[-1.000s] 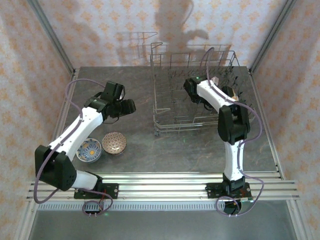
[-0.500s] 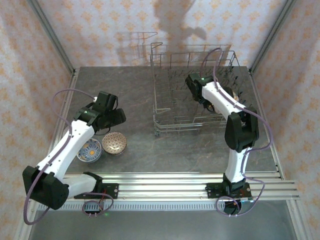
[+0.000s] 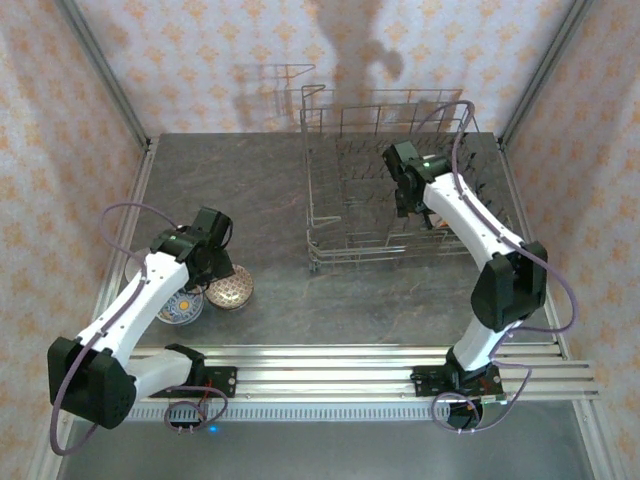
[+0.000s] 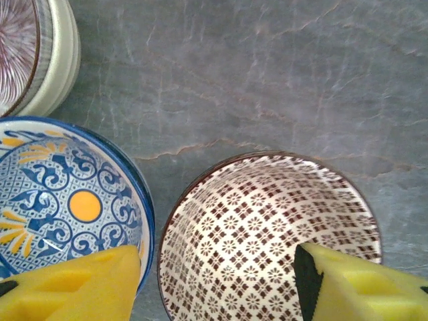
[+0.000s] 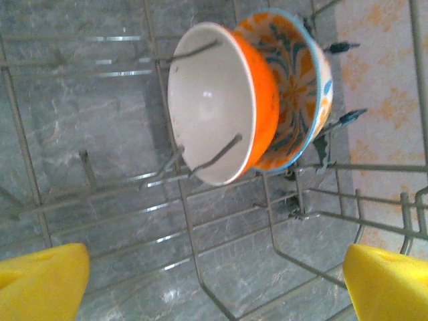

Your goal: Load the bowls into the dish rack

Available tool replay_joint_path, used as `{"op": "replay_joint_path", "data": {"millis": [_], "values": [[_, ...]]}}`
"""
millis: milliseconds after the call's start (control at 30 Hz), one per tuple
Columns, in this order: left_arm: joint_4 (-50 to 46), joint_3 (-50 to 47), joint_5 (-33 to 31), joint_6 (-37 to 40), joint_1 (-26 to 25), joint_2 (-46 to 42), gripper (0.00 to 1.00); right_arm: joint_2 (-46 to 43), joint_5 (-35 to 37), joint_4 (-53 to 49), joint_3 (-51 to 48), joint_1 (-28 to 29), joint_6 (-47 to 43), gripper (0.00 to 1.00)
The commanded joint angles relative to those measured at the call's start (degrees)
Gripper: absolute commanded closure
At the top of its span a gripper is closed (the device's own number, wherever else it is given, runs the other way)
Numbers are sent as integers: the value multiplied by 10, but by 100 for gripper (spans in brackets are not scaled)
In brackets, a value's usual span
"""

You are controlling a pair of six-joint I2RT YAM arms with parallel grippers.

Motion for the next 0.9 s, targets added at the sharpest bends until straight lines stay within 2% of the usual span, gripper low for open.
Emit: {"op": "replay_joint_path", "data": {"millis": [0,267,600,867], "values": [[-28,-19,-24,-23,6,6,36,-32,-13,14,-31,4,16,3],[-2,-50,20,-49,5,15,39,-40,-28,25,-51,3,25,4],[24,-73,30,-52,5,22,48,-29,-25,28,-55,3,19,4],[39,-71,37,-38,5,34,70,-15,-20,26,-45,4,17,4]]}}
